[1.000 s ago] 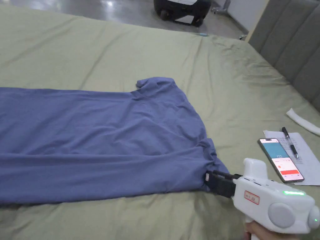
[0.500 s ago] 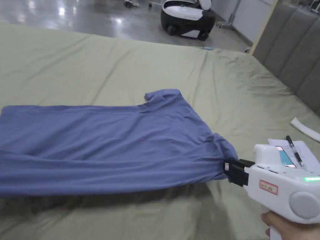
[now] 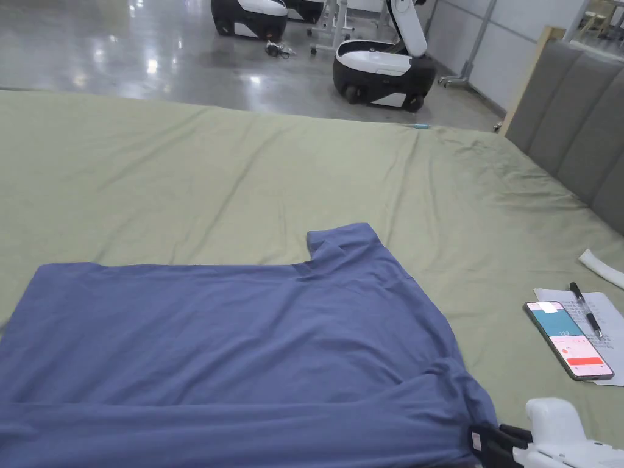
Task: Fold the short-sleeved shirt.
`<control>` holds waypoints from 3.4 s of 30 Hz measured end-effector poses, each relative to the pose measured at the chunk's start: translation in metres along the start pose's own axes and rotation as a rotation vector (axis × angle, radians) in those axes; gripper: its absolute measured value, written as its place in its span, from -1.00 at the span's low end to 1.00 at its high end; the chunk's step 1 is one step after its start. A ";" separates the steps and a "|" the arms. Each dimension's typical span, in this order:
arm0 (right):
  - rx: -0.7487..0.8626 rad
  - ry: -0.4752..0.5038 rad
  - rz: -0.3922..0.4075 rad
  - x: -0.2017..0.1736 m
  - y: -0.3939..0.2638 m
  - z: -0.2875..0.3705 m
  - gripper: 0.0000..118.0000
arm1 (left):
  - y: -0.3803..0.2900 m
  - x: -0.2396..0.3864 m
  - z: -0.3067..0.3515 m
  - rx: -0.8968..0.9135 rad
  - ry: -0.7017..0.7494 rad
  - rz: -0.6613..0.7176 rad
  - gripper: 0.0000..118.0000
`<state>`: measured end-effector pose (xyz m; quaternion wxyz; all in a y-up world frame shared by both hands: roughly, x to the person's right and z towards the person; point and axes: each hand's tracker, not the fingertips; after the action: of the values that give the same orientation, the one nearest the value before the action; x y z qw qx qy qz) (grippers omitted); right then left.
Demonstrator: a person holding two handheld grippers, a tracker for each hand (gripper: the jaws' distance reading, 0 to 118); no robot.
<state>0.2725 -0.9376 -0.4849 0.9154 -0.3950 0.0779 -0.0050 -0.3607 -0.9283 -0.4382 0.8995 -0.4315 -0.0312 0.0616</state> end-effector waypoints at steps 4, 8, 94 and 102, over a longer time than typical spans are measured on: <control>0.015 0.013 -0.076 0.006 -0.015 -0.007 -0.84 | -0.011 -0.005 -0.009 0.000 -0.017 0.058 -0.91; 0.007 -0.154 0.004 -0.003 -0.005 0.006 0.89 | -0.008 0.014 0.013 0.121 0.107 -0.032 0.29; 0.279 -0.028 0.079 0.001 0.301 -0.064 -1.00 | 0.260 -0.001 -0.038 0.344 -0.030 -0.026 -0.99; 0.169 -0.039 0.096 -0.004 0.179 -0.018 -1.00 | 0.155 -0.011 -0.028 0.266 -0.081 -0.085 -0.99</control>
<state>0.2562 -0.8268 -0.6257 0.9459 -0.3123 0.0781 0.0402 -0.3814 -0.8555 -0.5764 0.9484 -0.3042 -0.0772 0.0443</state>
